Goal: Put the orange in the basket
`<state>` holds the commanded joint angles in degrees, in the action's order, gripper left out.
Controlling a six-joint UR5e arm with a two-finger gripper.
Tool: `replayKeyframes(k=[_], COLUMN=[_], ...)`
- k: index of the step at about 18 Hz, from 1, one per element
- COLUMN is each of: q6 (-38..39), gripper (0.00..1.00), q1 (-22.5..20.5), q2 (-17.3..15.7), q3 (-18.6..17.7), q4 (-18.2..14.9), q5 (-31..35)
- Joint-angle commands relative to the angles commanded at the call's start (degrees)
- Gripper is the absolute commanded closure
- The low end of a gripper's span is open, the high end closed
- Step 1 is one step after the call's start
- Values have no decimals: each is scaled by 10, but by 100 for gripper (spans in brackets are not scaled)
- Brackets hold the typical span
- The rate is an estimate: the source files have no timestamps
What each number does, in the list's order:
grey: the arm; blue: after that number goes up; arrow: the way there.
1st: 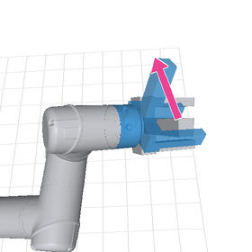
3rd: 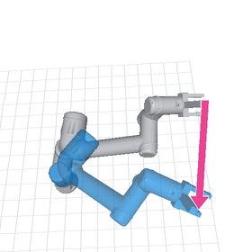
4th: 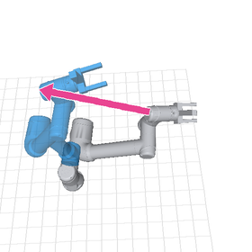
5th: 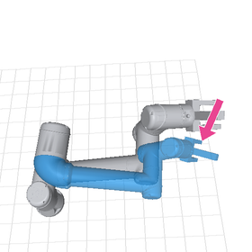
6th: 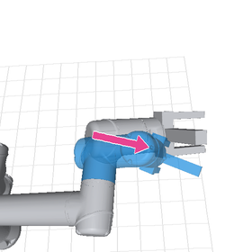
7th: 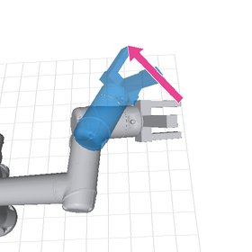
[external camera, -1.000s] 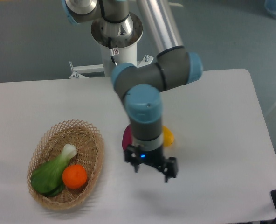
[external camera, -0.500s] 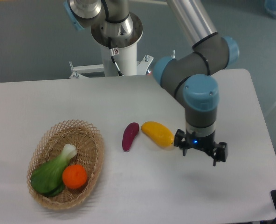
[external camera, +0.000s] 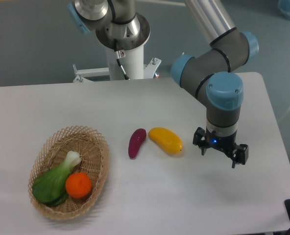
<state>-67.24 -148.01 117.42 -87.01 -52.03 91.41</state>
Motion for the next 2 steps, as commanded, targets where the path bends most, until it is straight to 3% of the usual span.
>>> replayKeyframes(k=[2], q6=[0], gripper=[0], q1=[1], q2=[0], q3=[-1], q4=[1], q5=[0])
